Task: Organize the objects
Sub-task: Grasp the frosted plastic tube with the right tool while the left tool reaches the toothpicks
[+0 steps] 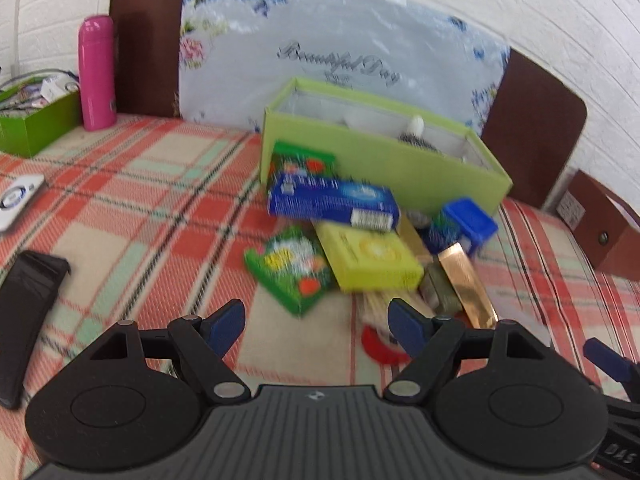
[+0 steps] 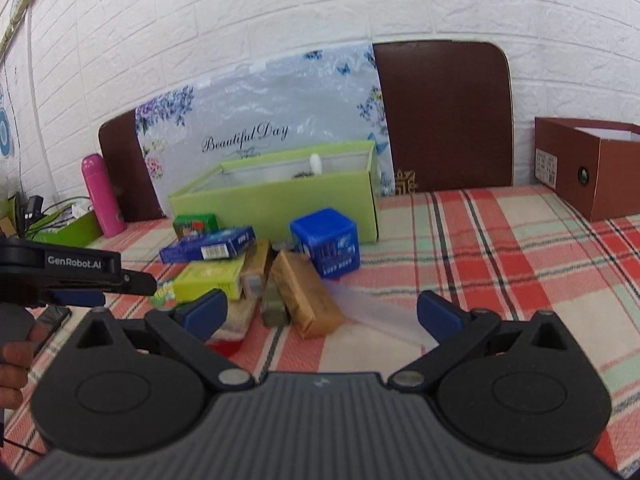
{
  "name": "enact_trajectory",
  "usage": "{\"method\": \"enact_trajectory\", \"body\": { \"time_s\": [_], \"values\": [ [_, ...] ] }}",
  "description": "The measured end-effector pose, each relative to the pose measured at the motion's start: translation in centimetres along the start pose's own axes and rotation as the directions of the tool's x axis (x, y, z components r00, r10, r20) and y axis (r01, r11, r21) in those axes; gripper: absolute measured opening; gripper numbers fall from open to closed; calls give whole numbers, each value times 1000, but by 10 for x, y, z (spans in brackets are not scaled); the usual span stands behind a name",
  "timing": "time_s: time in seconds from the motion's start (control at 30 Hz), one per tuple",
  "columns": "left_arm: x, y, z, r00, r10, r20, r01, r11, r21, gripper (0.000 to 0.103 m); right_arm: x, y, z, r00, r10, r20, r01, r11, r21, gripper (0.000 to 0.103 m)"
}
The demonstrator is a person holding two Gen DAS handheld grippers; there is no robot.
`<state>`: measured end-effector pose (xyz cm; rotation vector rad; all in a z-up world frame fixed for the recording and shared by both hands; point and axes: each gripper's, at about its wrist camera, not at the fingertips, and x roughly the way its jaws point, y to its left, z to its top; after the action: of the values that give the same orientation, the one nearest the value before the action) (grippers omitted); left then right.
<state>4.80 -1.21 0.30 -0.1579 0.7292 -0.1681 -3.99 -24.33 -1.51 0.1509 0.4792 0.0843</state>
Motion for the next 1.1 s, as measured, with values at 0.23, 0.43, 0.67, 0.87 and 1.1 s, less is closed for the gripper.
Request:
{"method": "enact_trajectory", "body": {
  "time_s": [0.23,0.43,0.67,0.87,1.1],
  "values": [
    [1,-19,-14,997,-78,-1,78,995,56,82,-2,-20,-28,997,-63,-43,62,998,-31,103],
    [21,-40,-7,997,-68,21,66,992,104,82,13,-36,-16,995,-101,-3,100,985,-142,101],
    [40,-54,3,998,-63,11,60,989,138,82,70,-40,-5,992,-68,-110,31,951,-308,88],
    [56,-47,8,997,-66,-42,71,988,135,60,63,-30,-10,984,-18,-178,-31,961,-274,27],
    [37,-25,16,989,-137,-56,143,982,125,5,11,0,-31,971,68,-231,-101,985,-137,27]
  ]
}}
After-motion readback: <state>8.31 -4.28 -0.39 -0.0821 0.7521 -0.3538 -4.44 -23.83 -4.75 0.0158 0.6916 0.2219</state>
